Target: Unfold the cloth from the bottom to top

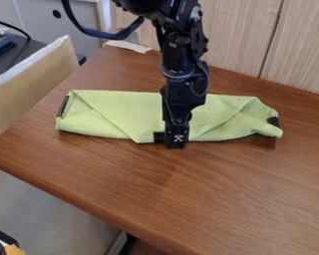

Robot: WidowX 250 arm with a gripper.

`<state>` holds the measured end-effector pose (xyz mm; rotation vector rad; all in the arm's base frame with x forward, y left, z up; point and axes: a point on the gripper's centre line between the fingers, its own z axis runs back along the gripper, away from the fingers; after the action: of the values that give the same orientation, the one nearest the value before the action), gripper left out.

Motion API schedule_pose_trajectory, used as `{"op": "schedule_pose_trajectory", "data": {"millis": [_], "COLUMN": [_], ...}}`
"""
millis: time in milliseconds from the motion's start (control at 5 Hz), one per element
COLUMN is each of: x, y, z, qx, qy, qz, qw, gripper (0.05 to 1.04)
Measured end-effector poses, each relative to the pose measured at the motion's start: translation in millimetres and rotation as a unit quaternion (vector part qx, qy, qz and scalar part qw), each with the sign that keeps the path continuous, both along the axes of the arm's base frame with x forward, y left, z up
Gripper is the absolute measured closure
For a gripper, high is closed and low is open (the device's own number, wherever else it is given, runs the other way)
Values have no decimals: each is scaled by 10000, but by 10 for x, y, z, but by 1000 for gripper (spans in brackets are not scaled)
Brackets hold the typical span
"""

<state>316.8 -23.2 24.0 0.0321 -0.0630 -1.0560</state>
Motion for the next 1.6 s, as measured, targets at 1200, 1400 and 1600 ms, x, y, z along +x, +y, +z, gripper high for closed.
{"op": "schedule_pose_trajectory", "data": {"millis": [1200, 1400, 1600], "x": [-44, -32, 146], "y": [24, 12, -4], "z": [-162, -74, 151], "qx": [134, 165, 135], "qy": [327, 347, 158], "qz": [-24, -69, -101], "qw": [9994, 9992, 9997], "gripper": [1016, 1016, 1016]}}
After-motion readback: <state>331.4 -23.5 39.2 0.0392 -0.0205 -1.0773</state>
